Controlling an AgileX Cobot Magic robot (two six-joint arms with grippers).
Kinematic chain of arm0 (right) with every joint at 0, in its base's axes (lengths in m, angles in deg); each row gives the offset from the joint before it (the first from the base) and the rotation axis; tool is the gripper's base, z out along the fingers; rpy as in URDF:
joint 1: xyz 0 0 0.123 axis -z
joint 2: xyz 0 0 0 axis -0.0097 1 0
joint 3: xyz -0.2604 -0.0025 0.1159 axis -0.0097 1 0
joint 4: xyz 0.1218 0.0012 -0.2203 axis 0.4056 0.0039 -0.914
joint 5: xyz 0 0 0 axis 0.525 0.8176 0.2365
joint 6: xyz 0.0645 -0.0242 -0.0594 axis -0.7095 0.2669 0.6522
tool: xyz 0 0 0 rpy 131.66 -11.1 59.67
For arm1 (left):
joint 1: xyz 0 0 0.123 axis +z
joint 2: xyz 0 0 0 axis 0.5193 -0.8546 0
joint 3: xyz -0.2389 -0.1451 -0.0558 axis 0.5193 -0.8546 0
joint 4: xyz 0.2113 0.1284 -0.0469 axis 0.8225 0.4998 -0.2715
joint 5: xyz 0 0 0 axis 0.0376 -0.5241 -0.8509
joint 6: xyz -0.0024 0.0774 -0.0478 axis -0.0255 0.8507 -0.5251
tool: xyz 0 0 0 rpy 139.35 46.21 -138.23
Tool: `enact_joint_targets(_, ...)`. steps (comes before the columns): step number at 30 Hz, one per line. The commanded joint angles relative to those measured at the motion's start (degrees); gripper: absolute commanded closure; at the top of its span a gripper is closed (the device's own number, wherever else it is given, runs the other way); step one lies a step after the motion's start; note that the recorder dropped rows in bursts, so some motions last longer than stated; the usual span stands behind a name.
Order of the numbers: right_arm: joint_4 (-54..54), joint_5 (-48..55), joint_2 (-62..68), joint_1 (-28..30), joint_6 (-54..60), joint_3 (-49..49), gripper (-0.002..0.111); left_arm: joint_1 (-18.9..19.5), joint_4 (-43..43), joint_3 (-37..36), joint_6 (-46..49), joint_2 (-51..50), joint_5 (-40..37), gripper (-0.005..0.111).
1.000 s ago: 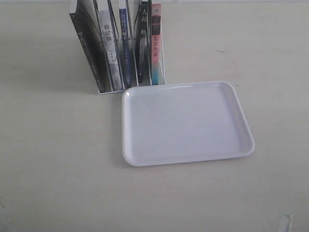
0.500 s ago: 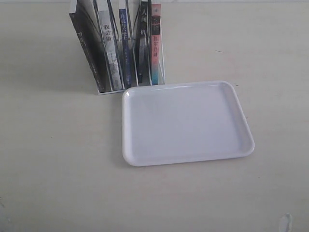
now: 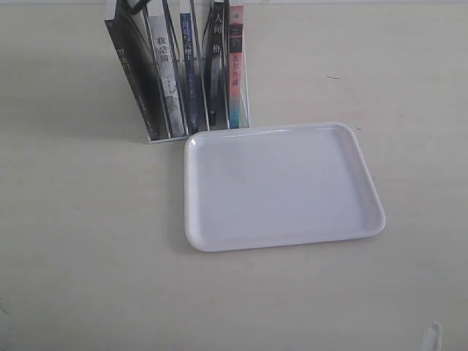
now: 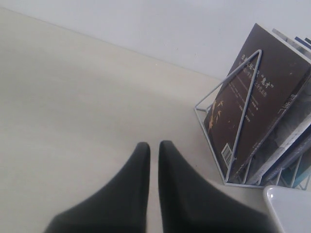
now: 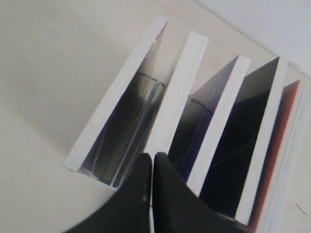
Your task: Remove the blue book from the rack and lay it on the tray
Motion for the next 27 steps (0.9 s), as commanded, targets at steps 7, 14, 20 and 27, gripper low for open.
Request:
enact_joint_targets(7, -4.06, -15.92, -3.06, 2.67, -8.14, 10.46, 0.109, -0.6, -0.33, -0.22, 0.19, 0.13, 0.47, 0.101)
enact_joint_targets(14, -1.34, -15.33, -2.92, 4.64, -8.29, 10.46, 0.105, -0.6, -0.33, -0.22, 0.19, 0.13, 0.47, 0.101)
enact_joint_targets(20, 2.84, -15.59, -2.92, 4.64, -4.62, 10.46, 0.065, -0.6, -0.33, -0.22, 0.19, 0.13, 0.47, 0.101)
enact_joint_targets(27, 3.44, -16.17, -2.8, 4.64, -4.37, 10.46, 0.065, -0.6, -0.33, -0.22, 0.19, 0.13, 0.47, 0.101)
